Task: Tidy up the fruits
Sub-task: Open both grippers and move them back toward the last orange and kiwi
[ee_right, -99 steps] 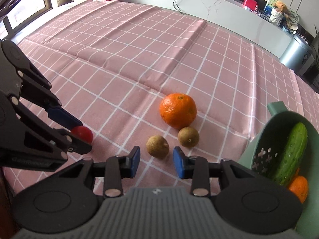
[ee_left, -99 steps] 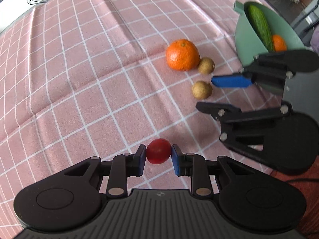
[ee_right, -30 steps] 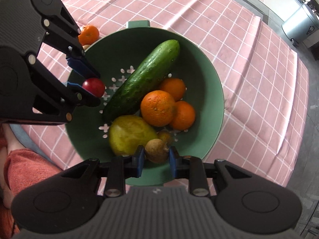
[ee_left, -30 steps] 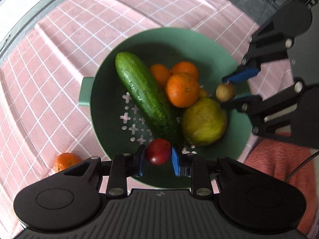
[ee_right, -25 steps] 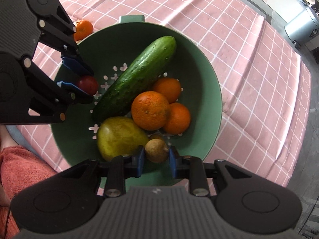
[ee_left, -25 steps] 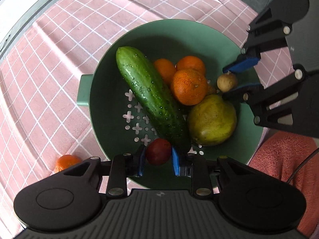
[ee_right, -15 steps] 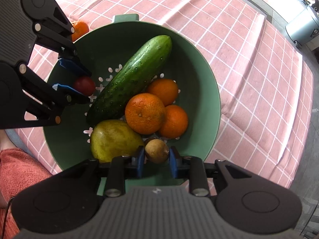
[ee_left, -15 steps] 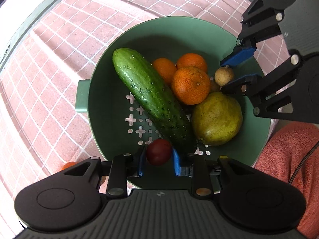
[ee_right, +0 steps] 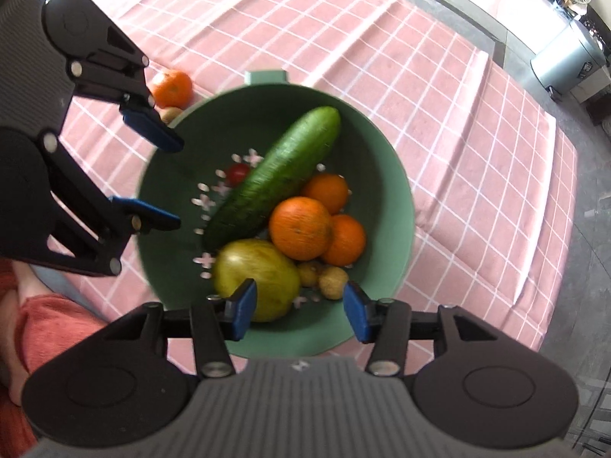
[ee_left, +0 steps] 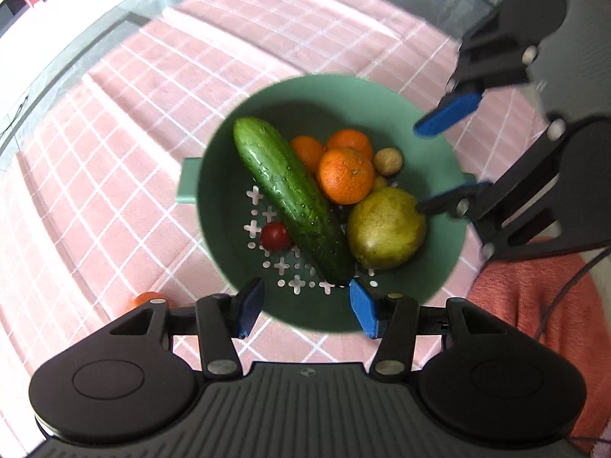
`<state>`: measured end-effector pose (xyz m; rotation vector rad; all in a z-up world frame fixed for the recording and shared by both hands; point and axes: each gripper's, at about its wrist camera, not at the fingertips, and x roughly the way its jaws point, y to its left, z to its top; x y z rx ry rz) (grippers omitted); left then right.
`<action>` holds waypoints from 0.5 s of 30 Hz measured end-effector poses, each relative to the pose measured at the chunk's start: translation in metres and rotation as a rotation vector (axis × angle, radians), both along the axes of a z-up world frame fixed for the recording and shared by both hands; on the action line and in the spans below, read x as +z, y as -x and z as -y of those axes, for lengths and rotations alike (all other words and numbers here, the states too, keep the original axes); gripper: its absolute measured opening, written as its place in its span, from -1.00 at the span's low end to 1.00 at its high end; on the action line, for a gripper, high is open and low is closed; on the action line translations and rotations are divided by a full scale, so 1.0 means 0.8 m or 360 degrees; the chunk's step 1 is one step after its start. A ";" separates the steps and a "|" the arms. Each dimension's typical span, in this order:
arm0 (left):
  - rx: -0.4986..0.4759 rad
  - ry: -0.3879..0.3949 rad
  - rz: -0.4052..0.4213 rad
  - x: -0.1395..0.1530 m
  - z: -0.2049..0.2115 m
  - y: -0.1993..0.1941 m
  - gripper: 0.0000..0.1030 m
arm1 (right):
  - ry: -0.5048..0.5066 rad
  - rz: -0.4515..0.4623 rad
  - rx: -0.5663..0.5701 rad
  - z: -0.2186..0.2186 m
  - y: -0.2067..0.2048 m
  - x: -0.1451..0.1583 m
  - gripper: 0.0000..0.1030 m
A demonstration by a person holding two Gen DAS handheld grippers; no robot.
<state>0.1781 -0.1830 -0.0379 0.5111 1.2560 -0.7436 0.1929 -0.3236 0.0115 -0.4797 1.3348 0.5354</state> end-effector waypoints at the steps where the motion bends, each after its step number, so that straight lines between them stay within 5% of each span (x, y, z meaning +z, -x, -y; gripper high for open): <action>1: 0.0011 -0.0001 0.0008 0.004 -0.007 0.001 0.21 | -0.0009 0.0004 0.0009 -0.007 0.004 0.003 -0.08; 15: 0.0249 0.0053 0.0167 0.034 -0.138 0.020 0.21 | -0.0223 0.0103 0.0207 -0.109 0.057 0.029 -0.05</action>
